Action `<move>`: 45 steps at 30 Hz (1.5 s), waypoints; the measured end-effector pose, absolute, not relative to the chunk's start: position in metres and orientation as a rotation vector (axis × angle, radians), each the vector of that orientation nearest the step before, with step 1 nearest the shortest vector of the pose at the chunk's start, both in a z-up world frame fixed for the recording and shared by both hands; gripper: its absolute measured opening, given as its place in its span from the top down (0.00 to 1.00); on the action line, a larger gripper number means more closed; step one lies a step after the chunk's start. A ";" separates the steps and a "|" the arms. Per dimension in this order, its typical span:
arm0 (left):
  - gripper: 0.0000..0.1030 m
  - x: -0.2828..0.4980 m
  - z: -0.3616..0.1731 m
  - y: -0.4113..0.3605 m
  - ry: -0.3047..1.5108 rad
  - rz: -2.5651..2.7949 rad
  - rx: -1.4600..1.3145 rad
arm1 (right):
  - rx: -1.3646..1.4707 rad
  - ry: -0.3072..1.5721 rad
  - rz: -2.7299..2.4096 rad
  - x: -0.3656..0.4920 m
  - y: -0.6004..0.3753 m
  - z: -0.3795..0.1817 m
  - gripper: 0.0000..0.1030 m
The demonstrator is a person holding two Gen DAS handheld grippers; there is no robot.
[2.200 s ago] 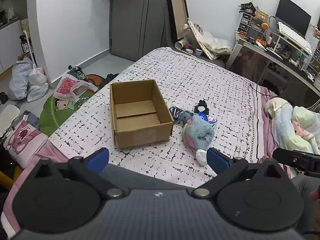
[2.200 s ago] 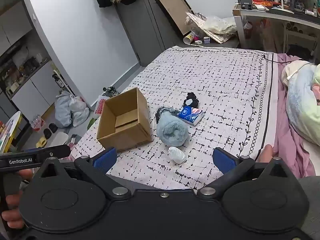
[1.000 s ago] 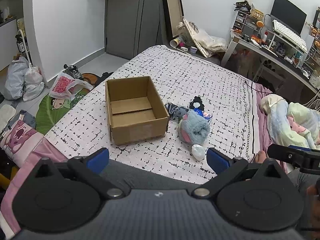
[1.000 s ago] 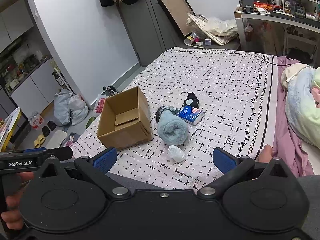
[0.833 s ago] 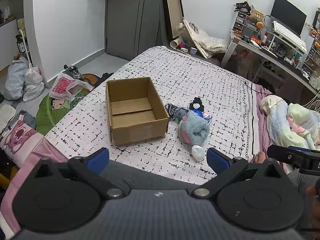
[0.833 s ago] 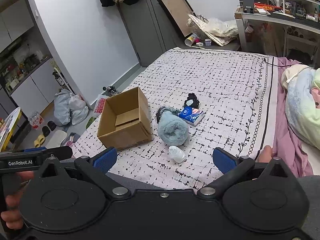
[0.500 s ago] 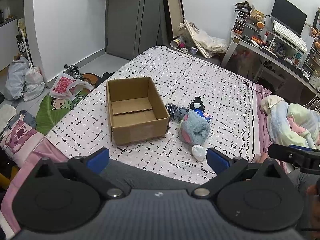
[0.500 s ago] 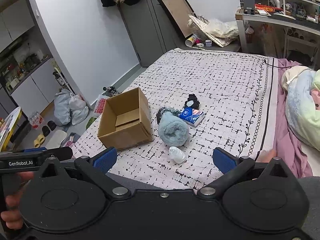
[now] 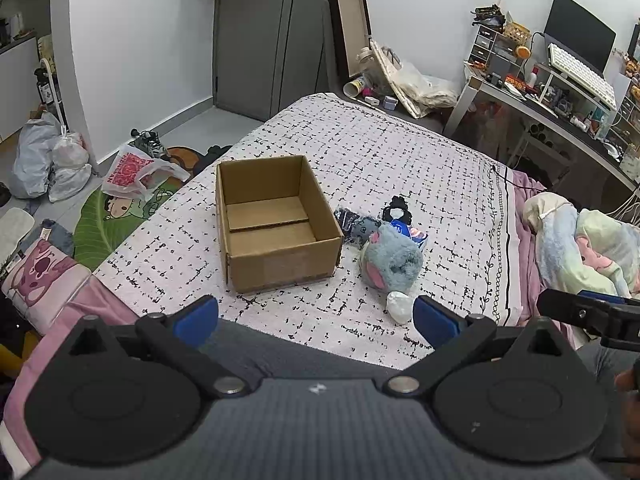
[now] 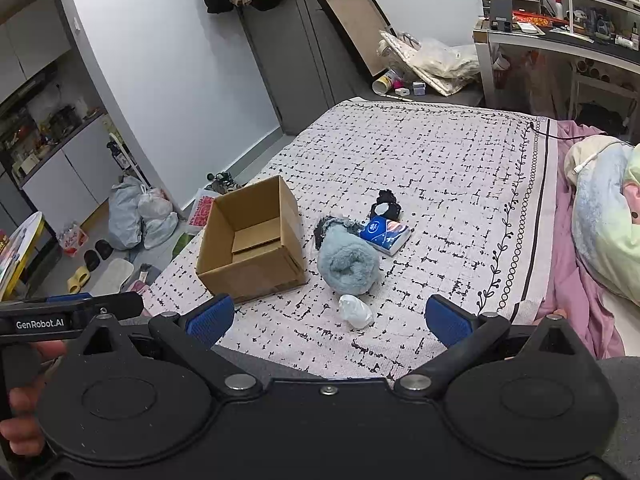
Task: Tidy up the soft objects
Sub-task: 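Move both tools toward the light-blue plush toy beside the box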
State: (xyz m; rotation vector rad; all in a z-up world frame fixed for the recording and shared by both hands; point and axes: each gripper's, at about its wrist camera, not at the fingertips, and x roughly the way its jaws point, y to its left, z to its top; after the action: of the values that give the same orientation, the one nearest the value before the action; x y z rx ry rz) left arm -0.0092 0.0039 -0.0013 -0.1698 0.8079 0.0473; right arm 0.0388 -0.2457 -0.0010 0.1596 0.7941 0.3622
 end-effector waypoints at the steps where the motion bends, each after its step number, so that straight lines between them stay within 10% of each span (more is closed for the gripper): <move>1: 0.00 -0.009 -0.001 0.004 0.808 0.046 -0.169 | 0.160 0.794 0.362 0.039 -0.246 -0.001 0.00; 45: 0.03 0.045 -0.036 -0.044 0.814 0.005 -0.176 | 0.237 0.847 0.361 0.109 -0.290 -0.035 0.00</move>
State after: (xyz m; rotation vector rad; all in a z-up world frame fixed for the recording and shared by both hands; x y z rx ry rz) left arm 0.0453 -0.0439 -0.0364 -0.1757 0.8139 0.0047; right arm 0.1087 -0.2898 -0.0347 0.2373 0.8468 0.3613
